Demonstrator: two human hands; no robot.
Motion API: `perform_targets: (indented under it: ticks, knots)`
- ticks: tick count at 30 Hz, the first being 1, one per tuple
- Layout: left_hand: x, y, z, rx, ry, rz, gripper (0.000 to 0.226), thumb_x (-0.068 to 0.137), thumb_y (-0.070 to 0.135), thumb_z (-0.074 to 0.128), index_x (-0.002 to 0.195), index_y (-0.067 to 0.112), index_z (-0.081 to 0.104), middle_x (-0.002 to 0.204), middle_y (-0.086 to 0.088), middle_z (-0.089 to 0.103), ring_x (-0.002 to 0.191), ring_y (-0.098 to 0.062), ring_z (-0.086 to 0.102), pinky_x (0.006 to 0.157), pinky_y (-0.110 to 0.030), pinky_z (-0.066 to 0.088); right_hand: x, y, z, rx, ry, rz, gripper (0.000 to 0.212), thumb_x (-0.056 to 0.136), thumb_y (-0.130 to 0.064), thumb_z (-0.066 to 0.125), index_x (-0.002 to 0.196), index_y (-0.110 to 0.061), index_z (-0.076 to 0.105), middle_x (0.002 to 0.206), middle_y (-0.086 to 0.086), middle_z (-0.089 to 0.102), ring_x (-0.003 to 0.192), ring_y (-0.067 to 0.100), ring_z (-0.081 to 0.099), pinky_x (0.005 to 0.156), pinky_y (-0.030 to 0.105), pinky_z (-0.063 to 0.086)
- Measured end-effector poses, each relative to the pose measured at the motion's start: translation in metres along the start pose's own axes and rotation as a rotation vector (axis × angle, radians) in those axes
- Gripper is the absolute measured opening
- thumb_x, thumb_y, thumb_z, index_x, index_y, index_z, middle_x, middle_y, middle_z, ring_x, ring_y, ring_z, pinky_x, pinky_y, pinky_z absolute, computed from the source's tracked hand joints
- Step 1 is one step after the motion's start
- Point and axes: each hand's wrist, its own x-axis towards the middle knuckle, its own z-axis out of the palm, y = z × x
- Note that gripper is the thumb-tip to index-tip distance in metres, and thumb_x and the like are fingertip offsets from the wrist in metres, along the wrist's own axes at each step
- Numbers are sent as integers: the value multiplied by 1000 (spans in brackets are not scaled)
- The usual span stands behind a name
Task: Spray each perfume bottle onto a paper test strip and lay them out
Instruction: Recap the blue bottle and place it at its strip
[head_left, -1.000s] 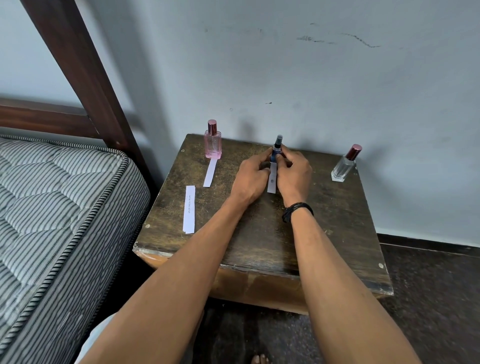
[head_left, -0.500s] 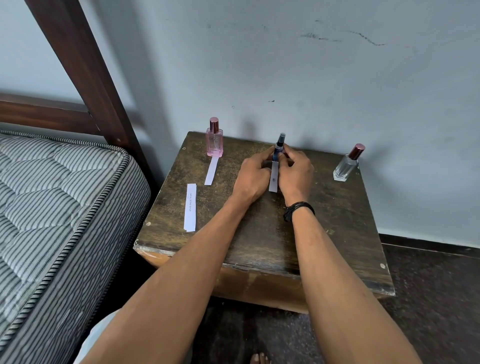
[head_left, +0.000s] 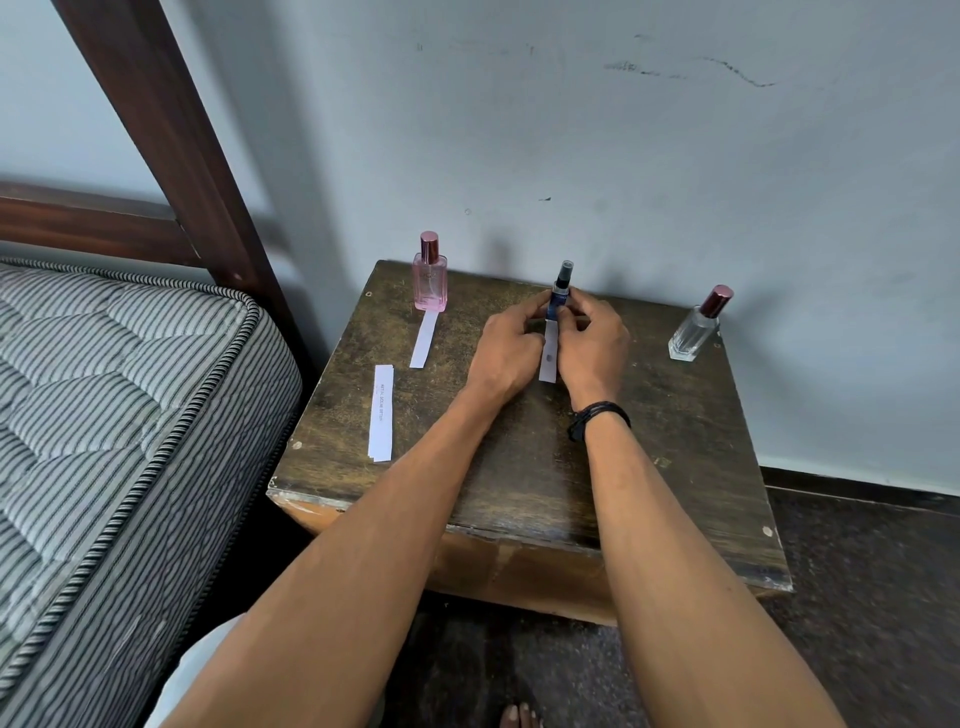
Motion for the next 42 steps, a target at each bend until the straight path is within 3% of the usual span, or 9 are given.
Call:
perform_targets:
  ticks: [7, 12, 15, 19, 25, 28, 33, 37, 42]
  knots:
    - [2, -2, 2, -27, 14, -9, 63, 80, 8, 49, 142, 18, 54, 128, 0, 67, 118, -12, 61, 106, -35, 46, 1, -1, 0, 0, 19, 35, 32, 99, -12, 61, 130, -19, 70, 121, -1, 72, 108, 15, 67, 98, 35, 55]
    - [2, 1, 0, -60, 30, -2, 58, 86, -1, 52, 142, 15, 53, 114, 4, 66, 101, -3, 61, 92, -18, 47, -1, -4, -5, 55, 87, 100, 34, 99, -8, 58, 129, -20, 67, 111, -5, 69, 94, 8, 63, 79, 13, 47]
    - [1, -1, 0, -65, 73, 2, 59, 86, -4, 51, 142, 13, 51, 111, 7, 61, 88, 9, 57, 76, -3, 44, -4, -6, -8, 172, 151, 145, 29, 96, -8, 57, 116, -24, 71, 105, -6, 69, 91, 14, 69, 80, 28, 57]
    - [-6, -9, 1, -79, 150, -4, 63, 81, -10, 44, 140, 11, 54, 124, -1, 64, 103, -3, 60, 85, -4, 46, -13, -5, -17, 331, 191, 201, 24, 91, -5, 60, 99, -23, 74, 88, -6, 72, 74, 13, 71, 72, 38, 62]
    - [-33, -21, -3, -27, 199, 24, 59, 82, -11, 46, 133, 14, 59, 127, -1, 60, 118, -6, 54, 105, -16, 41, -40, -13, -38, 455, 69, 217, 20, 91, 6, 62, 94, -9, 75, 86, 5, 72, 67, 8, 65, 63, 24, 54]
    - [-52, -20, -6, -33, 193, 10, 55, 84, -13, 45, 131, 11, 60, 124, -1, 61, 113, -4, 56, 97, -5, 41, -58, -17, -47, 456, 31, 236, 21, 91, 6, 63, 90, -11, 75, 85, 7, 72, 68, 11, 65, 62, 23, 54]
    - [-84, -19, -11, -68, 164, -10, 51, 87, -11, 48, 128, 16, 62, 119, 1, 64, 110, -3, 58, 94, -5, 42, -86, -24, -59, 352, -68, 230, 27, 90, 4, 64, 84, -20, 76, 84, 0, 74, 67, 9, 64, 68, 29, 56]
    - [-110, -19, -20, -119, 122, -44, 43, 89, -4, 56, 124, 18, 66, 113, 5, 68, 106, -2, 60, 99, -21, 47, -105, -31, -58, 170, -165, 187, 21, 89, -6, 68, 85, -24, 78, 89, -7, 76, 83, 12, 70, 82, 43, 60]
    - [-138, -22, -43, -76, 133, -37, 34, 91, 3, 59, 121, 18, 67, 111, 7, 68, 105, 0, 61, 92, -15, 46, -123, -48, -57, -5, -327, 71, 22, 93, -11, 68, 87, -32, 75, 94, -9, 72, 91, 13, 69, 86, 44, 60]
